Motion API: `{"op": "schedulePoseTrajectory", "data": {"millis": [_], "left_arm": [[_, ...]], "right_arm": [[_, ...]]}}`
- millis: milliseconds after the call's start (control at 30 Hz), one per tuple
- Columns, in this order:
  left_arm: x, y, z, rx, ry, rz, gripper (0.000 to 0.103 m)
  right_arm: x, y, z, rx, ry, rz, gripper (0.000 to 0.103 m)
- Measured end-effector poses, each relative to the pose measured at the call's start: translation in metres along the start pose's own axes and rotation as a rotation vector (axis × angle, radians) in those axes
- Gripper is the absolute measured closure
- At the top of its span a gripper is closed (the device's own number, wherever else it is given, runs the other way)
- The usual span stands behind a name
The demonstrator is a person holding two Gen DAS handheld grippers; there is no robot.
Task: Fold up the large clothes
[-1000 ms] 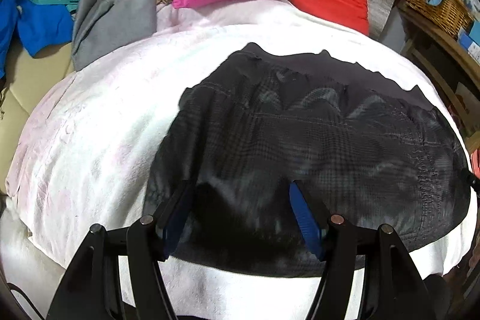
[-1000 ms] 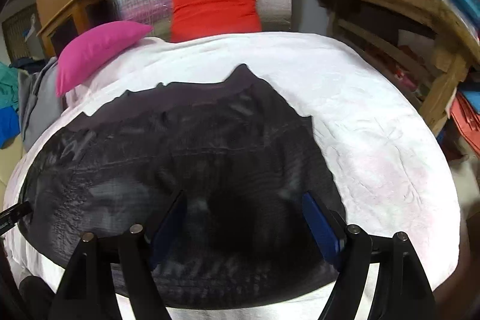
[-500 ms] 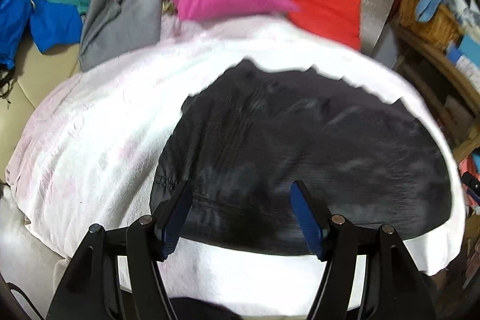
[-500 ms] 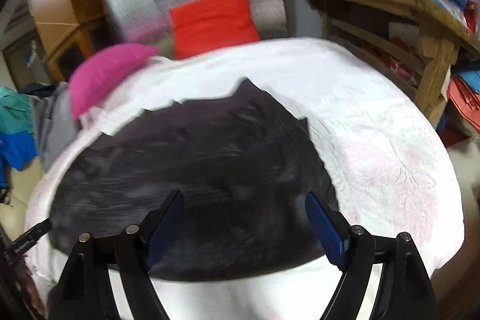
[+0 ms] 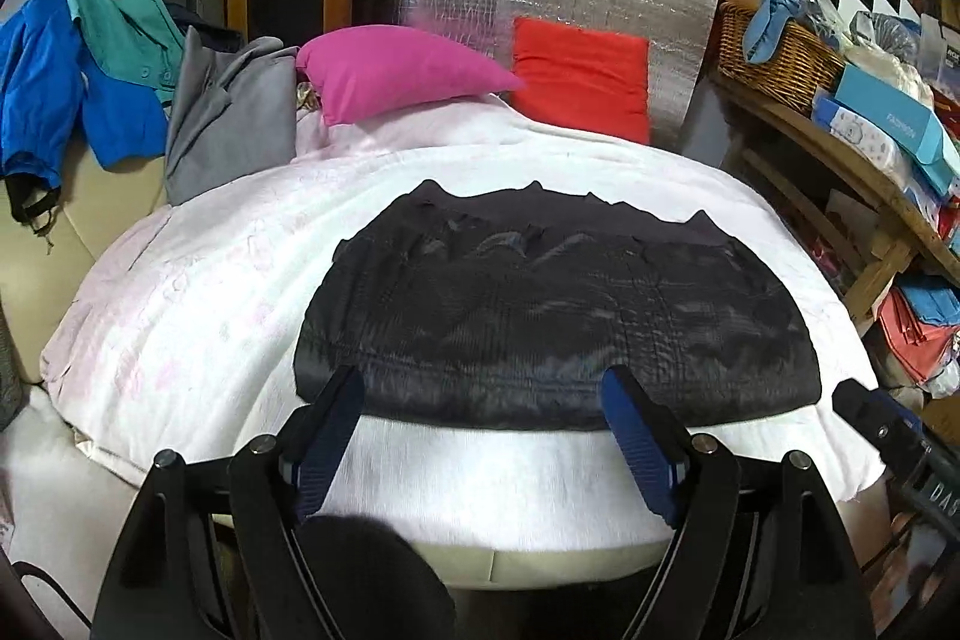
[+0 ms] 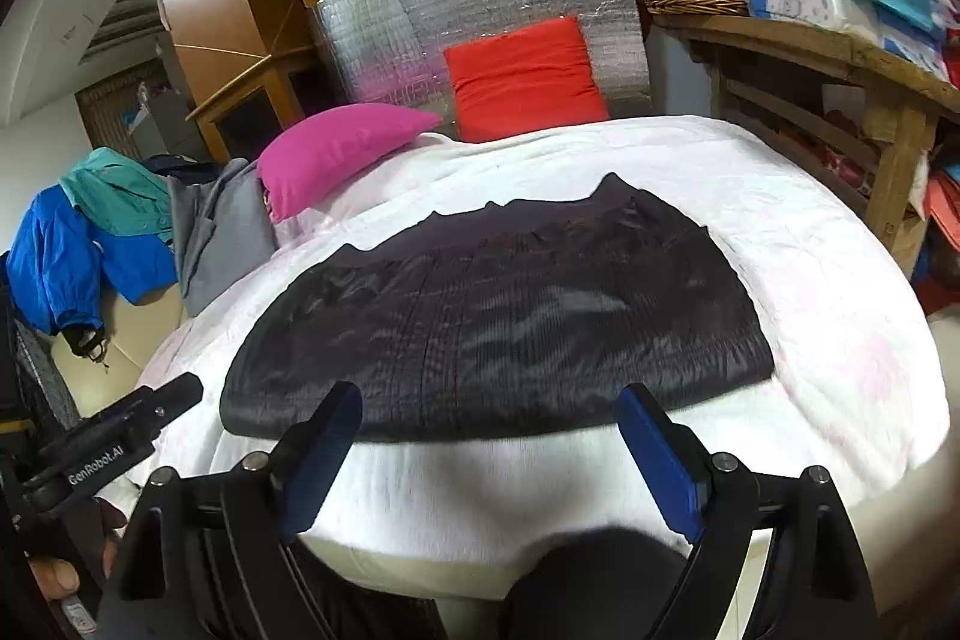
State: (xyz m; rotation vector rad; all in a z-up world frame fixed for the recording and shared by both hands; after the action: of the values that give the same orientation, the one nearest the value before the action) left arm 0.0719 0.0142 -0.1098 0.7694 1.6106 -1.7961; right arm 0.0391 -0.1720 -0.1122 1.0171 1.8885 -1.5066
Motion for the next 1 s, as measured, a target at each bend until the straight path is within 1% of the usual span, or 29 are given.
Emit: {"op": "schedulePoseTrajectory", "data": {"millis": [133, 233, 400, 700, 1000], "left_arm": [[0.009, -0.014, 0.002, -0.023, 0.015, 0.017, 0.021], [0.017, -0.025, 0.005, -0.028, 0.026, 0.02, 0.021], [0.025, -0.041, 0.005, -0.059, 0.036, 0.045, 0.02], [0.025, -0.062, 0.003, -0.118, 0.093, 0.095, 0.02], [0.028, -0.061, -0.001, -0.121, 0.081, 0.083, 0.02]], "right_arm": [[0.017, -0.012, -0.004, 0.006, -0.001, 0.008, 0.013], [0.028, -0.021, -0.005, 0.024, -0.015, 0.012, 0.013], [0.042, -0.039, -0.008, 0.058, -0.043, 0.025, 0.012], [0.04, -0.059, -0.013, 0.099, -0.077, 0.077, 0.007], [0.036, -0.064, -0.003, 0.148, -0.065, 0.1, 0.006]]}}
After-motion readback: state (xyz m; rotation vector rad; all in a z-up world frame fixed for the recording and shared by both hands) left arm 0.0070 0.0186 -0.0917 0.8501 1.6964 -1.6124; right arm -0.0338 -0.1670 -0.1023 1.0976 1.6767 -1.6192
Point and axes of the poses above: each gripper's, at about its wrist camera, not at the fingertips, and y roughly the way its jaws point, z to its right, x to its underside, the point moved 10 cm from there along y, roughly the way its jaws point, and after that the axes turned 1 degree about y, right-handed, at the moved point
